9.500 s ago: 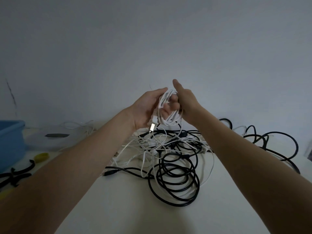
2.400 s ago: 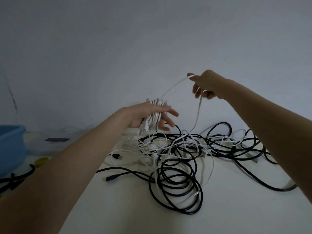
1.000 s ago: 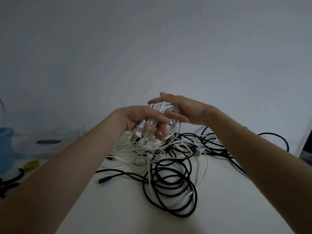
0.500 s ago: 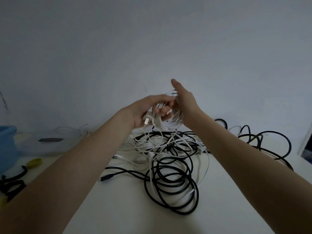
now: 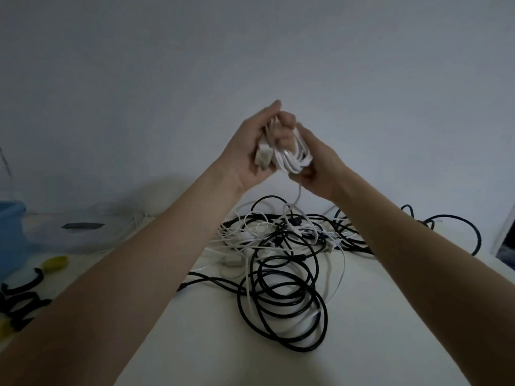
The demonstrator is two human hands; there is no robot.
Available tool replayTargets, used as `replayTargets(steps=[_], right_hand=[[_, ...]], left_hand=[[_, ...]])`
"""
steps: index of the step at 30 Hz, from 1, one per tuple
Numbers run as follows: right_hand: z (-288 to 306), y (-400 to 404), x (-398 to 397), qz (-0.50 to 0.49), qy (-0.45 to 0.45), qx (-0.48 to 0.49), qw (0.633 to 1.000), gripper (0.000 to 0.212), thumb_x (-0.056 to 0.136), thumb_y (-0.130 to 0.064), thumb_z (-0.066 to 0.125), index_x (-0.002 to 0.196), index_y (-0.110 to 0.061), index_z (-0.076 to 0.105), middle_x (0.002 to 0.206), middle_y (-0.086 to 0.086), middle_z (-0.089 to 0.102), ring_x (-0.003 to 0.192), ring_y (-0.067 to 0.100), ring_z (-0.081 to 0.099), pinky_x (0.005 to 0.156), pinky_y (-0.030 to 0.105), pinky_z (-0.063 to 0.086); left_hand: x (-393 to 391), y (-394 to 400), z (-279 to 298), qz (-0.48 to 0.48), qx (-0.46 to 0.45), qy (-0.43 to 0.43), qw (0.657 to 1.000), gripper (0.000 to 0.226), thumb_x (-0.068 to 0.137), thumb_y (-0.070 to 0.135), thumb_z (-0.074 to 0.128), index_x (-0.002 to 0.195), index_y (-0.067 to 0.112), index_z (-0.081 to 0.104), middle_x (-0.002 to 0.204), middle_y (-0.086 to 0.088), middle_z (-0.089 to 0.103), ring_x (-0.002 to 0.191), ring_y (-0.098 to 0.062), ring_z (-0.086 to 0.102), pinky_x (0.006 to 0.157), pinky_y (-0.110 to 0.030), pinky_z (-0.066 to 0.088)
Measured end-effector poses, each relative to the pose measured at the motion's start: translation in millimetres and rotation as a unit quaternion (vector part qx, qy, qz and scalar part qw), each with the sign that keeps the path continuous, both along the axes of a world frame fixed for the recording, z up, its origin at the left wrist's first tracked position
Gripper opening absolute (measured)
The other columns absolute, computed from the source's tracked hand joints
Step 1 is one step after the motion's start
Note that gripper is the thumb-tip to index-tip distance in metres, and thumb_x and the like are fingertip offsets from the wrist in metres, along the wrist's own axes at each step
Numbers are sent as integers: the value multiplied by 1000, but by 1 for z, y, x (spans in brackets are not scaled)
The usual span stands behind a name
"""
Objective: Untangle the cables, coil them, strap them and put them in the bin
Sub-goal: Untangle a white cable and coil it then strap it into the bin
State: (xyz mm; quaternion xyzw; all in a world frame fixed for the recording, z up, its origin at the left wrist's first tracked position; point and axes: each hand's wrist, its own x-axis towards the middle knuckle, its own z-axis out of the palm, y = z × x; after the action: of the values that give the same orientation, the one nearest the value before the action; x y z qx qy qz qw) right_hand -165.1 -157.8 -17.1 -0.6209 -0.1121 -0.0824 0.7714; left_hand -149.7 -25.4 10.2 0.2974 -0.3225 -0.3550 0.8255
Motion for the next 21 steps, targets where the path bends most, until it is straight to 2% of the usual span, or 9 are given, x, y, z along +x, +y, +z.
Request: replayTargets(steps=[2, 4, 7, 10, 12, 14, 16, 18, 21], right_hand=[[-12, -2, 1, -40, 11, -111, 993, 38, 102, -28, 30, 80, -11, 56, 57, 0, 58, 35, 4, 26, 33, 15, 21], [-21, 3, 0, -69, 22, -230, 971, 40, 102, -26, 34, 80, -6, 62, 59, 3, 57, 36, 6, 25, 34, 16, 21], [-14, 19, -2, -111, -18, -395, 912, 29, 99, -16, 43, 80, -7, 62, 49, -1, 49, 39, 9, 33, 39, 17, 28], [3, 25, -2, -154, -67, -592, 788, 24, 95, -15, 49, 83, -5, 67, 51, -3, 49, 37, 2, 43, 46, 11, 37], [14, 21, -5, -176, -73, -672, 716, 22, 92, -23, 56, 81, -8, 67, 56, -6, 50, 48, 4, 48, 51, 12, 37], [23, 16, -9, -227, -77, -723, 648, 21, 88, -30, 61, 77, -12, 63, 58, -5, 48, 59, 14, 49, 50, 19, 32], [30, 8, -13, -293, -79, -730, 612, 18, 85, -29, 63, 74, -15, 59, 63, -2, 50, 74, 24, 54, 54, 23, 32], [36, -4, -13, -370, -64, -710, 596, 15, 85, -26, 61, 86, -12, 65, 84, 10, 60, 91, 34, 58, 67, 27, 37], [46, -33, -18, -458, -12, -631, 627, 24, 87, -34, 60, 87, -11, 66, 99, 19, 61, 97, 36, 58, 74, 32, 39]], left_hand=[[6, -2, 7, 37, -55, 12, 998, 40, 101, 21, 36, 66, 5, 49, 70, -12, 69, 58, -17, 67, 61, -25, 57], [13, -2, 13, 90, -64, -27, 994, 51, 104, 22, 27, 63, 8, 55, 94, -16, 71, 87, -23, 68, 86, -35, 52], [25, -5, 10, 258, 74, -147, 952, 26, 105, 23, 25, 89, 15, 44, 124, -14, 62, 106, -21, 62, 93, -37, 45], [33, -8, -6, 364, 229, -308, 849, 26, 104, 20, 29, 109, 4, 49, 122, -12, 63, 111, -20, 60, 96, -32, 44], [35, -5, -13, 413, 295, -436, 743, 31, 102, 19, 36, 90, 0, 57, 96, -14, 67, 85, -9, 65, 83, -23, 47], [35, -1, -13, 426, 341, -522, 656, 41, 101, 18, 40, 63, 6, 48, 62, -9, 58, 49, 5, 53, 58, -12, 43], [35, 2, -12, 363, 386, -553, 643, 41, 100, 22, 42, 64, 8, 55, 62, -7, 64, 49, 5, 58, 62, -15, 49], [35, 9, -13, 275, 435, -556, 653, 38, 99, 29, 44, 75, 5, 62, 73, -5, 72, 58, -6, 66, 66, -20, 53], [38, 27, -22, 214, 463, -525, 681, 37, 94, 37, 51, 74, 6, 56, 63, -2, 70, 51, -8, 62, 53, -17, 47]])
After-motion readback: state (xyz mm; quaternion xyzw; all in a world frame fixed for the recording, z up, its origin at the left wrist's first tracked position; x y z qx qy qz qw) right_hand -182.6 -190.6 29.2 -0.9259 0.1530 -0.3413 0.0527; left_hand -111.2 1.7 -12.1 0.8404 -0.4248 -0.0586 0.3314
